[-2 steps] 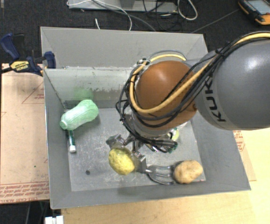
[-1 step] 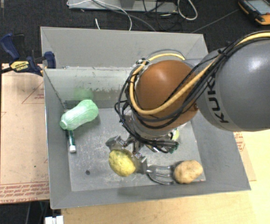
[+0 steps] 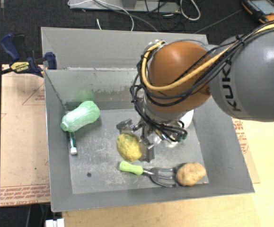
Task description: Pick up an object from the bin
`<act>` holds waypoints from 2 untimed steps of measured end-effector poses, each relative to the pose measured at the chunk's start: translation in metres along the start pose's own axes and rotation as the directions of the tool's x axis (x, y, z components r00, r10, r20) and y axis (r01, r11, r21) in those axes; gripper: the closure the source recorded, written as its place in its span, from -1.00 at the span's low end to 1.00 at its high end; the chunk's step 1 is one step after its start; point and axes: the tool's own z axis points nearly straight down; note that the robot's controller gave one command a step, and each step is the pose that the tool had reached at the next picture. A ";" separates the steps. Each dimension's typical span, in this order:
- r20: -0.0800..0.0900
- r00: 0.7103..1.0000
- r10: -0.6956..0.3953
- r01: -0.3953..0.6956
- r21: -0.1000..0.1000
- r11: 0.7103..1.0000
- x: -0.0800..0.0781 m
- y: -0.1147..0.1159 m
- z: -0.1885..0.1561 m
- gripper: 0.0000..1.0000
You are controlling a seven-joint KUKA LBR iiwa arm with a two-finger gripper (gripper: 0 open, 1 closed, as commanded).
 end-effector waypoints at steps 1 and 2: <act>-0.002 0.993 -0.122 0.122 -0.001 0.993 -0.012 0.033 0.013 1.00; 0.000 0.949 -0.316 0.316 0.001 0.949 -0.009 0.044 0.032 1.00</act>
Offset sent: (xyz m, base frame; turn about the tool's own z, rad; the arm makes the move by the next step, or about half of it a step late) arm -0.0232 0.0385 -0.0454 -0.2378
